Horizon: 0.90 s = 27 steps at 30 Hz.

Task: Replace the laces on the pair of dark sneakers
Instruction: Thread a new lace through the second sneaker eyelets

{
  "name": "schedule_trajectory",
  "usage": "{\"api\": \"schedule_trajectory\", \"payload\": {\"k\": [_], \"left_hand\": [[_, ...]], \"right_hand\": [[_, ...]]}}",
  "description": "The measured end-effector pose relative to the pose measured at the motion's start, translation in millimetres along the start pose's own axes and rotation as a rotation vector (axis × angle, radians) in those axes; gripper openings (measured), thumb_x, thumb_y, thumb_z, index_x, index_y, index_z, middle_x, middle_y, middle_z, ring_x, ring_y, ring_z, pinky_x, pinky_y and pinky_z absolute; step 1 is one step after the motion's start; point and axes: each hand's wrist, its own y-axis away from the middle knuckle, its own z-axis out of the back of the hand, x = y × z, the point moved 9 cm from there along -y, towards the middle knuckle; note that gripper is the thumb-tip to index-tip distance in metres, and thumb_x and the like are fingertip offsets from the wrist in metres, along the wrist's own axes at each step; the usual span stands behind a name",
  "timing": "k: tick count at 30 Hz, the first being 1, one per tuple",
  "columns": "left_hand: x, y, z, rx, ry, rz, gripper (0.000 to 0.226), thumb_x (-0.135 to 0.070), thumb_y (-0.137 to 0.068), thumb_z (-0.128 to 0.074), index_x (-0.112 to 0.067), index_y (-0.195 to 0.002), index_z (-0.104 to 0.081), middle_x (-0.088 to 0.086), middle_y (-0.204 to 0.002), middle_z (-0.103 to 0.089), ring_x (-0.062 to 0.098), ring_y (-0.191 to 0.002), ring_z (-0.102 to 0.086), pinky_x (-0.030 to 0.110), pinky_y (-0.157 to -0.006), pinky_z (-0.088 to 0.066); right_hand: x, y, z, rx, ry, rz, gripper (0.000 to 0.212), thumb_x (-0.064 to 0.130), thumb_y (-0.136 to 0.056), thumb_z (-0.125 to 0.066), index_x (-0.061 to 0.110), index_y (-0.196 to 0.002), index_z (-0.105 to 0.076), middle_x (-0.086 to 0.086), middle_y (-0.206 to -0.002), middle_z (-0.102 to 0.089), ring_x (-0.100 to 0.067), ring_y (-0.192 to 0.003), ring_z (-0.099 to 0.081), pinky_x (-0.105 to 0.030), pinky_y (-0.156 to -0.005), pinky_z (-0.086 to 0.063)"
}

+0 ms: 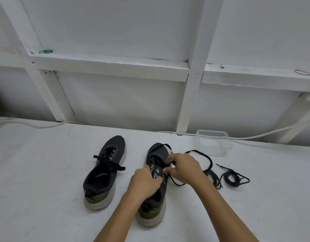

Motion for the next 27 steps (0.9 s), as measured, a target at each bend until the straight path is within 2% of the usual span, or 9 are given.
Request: {"api": "schedule_trajectory", "payload": {"k": [5,7,10,13,15,19,21,23,27], "left_hand": [[2,1,0,-0.007,0.000,-0.001,0.029,-0.043,-0.088,-0.060,-0.019,-0.103,-0.054,0.001,-0.101,-0.056,0.019,-0.087,-0.054,0.025,-0.067,-0.040],[3,1,0,-0.007,-0.006,0.005,0.028,-0.042,-0.089,-0.059,-0.019,-0.103,-0.053,0.001,-0.101,-0.055,0.021,-0.088,-0.053,0.027,-0.072,-0.041],[3,0,-1,-0.001,0.000,0.019,0.024,-0.039,-0.089,-0.059,-0.016,-0.097,-0.054,0.001,-0.099,-0.059,0.022,-0.088,-0.057,0.028,-0.071,-0.043],[2,0,-2,0.011,0.001,0.015,0.024,-0.037,-0.090,-0.058,-0.015,-0.098,-0.056,0.002,-0.097,-0.060,0.021,-0.087,-0.059,0.027,-0.067,-0.042],[2,0,-1,0.007,0.000,0.013,0.024,-0.036,-0.090,-0.057,-0.014,-0.098,-0.056,0.001,-0.094,-0.059,0.019,-0.082,-0.058,0.026,-0.060,-0.040],[3,1,0,0.002,0.032,0.021,0.023,-0.035,-0.088,-0.058,-0.013,-0.092,-0.055,0.001,-0.090,-0.059,0.016,-0.077,-0.057,0.024,-0.054,-0.037],[3,1,1,-0.003,0.026,0.015,0.024,-0.038,-0.087,-0.058,-0.015,-0.094,-0.055,0.000,-0.092,-0.059,0.018,-0.081,-0.058,0.026,-0.057,-0.038],[3,2,1,-0.005,0.013,0.012,0.025,-0.038,-0.088,-0.059,-0.015,-0.096,-0.055,0.000,-0.092,-0.058,0.020,-0.084,-0.057,0.027,-0.060,-0.039],[4,1,0,0.000,0.025,0.022,0.025,-0.038,-0.087,-0.059,-0.014,-0.096,-0.056,0.001,-0.094,-0.060,0.020,-0.084,-0.058,0.029,-0.064,-0.042]], "right_hand": [[-7,2,-3,-0.026,0.123,0.000,0.016,0.040,-0.097,-0.061,0.032,-0.101,-0.073,0.009,-0.083,-0.063,-0.015,-0.083,-0.059,-0.026,-0.062,-0.039],[-6,5,-8,0.068,-0.016,0.047,0.012,0.036,-0.096,-0.060,0.030,-0.092,-0.069,0.013,-0.076,-0.062,-0.010,-0.072,-0.056,-0.024,-0.058,-0.040],[6,13,18,0.079,-0.820,0.086,0.012,0.033,-0.086,-0.062,0.029,-0.075,-0.064,0.016,-0.063,-0.056,-0.003,-0.057,-0.047,-0.017,-0.053,-0.039],[1,12,63,-0.041,-1.572,0.116,0.010,0.029,-0.078,-0.063,0.027,-0.068,-0.064,0.003,-0.078,-0.063,-0.008,-0.054,-0.040,-0.018,-0.044,-0.027],[-6,10,75,-0.088,-1.736,0.078,0.019,0.026,-0.082,-0.056,0.024,-0.064,-0.061,-0.008,-0.083,-0.067,-0.013,-0.051,-0.039,-0.022,-0.042,-0.025],[-9,12,54,-0.108,-0.501,-0.065,0.034,0.064,-0.085,-0.057,0.030,-0.078,-0.056,0.011,-0.071,-0.057,-0.011,-0.062,-0.054,-0.027,-0.057,-0.035],[-15,16,17,0.082,-0.279,-0.141,0.043,0.070,-0.081,-0.067,0.036,-0.106,-0.062,0.017,-0.094,-0.066,-0.006,-0.086,-0.064,-0.026,-0.068,-0.043],[-14,18,-4,0.193,-0.043,-0.105,0.030,0.054,-0.090,-0.067,0.034,-0.112,-0.070,0.010,-0.108,-0.071,-0.014,-0.096,-0.066,-0.028,-0.073,-0.046],[-11,20,5,0.198,-0.313,-0.053,0.017,0.036,-0.097,-0.060,0.028,-0.086,-0.071,0.021,-0.064,-0.064,0.002,-0.059,-0.058,-0.017,-0.056,-0.041]]}}
